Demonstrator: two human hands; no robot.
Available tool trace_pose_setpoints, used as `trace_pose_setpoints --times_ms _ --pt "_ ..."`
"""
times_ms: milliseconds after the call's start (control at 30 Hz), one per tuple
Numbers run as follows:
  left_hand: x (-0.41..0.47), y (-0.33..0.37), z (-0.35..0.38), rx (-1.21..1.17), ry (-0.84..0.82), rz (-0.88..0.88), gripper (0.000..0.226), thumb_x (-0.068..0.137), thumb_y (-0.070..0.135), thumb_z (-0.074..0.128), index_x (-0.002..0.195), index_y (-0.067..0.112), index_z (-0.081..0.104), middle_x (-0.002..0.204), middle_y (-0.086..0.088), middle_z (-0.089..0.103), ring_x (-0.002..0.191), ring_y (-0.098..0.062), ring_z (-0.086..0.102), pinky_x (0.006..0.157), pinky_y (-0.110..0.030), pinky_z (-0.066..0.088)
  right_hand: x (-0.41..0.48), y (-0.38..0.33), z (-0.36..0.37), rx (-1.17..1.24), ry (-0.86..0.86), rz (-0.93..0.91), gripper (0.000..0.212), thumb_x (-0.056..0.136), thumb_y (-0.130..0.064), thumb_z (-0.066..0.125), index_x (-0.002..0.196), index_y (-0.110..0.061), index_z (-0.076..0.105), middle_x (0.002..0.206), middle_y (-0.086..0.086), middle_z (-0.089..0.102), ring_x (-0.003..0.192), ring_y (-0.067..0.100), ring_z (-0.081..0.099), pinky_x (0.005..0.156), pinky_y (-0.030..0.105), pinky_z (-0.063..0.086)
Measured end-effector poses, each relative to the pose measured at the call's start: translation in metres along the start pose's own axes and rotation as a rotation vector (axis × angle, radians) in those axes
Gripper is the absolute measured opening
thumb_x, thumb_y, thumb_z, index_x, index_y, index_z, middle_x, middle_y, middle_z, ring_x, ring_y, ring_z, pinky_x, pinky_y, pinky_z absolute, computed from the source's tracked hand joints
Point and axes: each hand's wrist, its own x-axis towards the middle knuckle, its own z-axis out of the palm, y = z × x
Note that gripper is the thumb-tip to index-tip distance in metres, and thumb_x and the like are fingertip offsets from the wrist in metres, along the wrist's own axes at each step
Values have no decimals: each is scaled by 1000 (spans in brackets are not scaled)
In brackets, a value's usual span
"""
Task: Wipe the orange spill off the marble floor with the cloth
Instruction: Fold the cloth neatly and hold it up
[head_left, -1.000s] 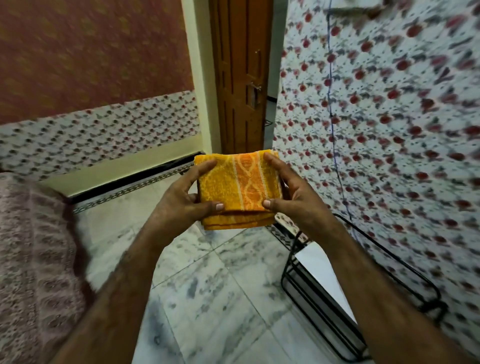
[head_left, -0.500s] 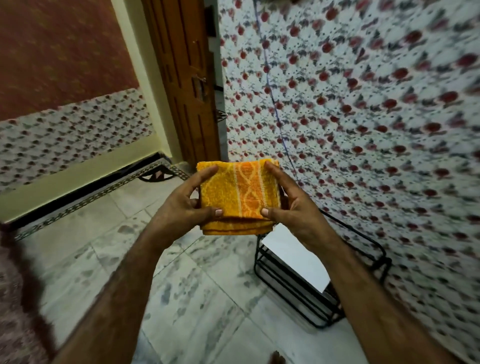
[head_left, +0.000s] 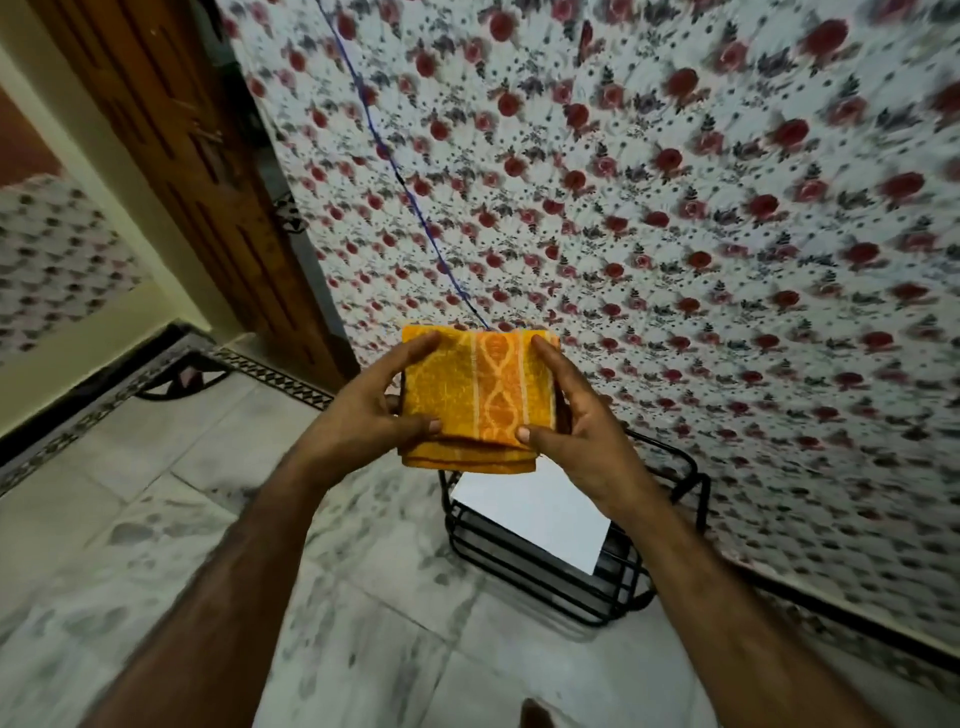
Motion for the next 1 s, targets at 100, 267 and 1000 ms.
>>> trace_pose_setpoints --times_ms 100,267,1000 --pt "35 -18 0 39 -98 -50 89 86 -6 70 142 55 40 156 10 37 110 -22 68 81 -41 61 14 21 -7 -7 70 56 90 89 5 66 147 -54 33 156 -15 32 135 12 46 105 45 51" --pt "94 -55 2 193 -233 -69 91 79 9 68 146 57 32 158 14 31 127 -27 56 88 -45 59 36 66 -8 -40 216 145 92 88 6 68 145 -56 31 158 -11 30 137 17 45 107 41 49" --pt "273 -378 56 498 -356 -159 90 77 1 81 152 26 39 150 -7 45 124 -30 55 95 -29 48 129 414 15 -219 443 439 91 88 9 61 150 -44 21 160 -1 29 142 20 36 111 36 41"
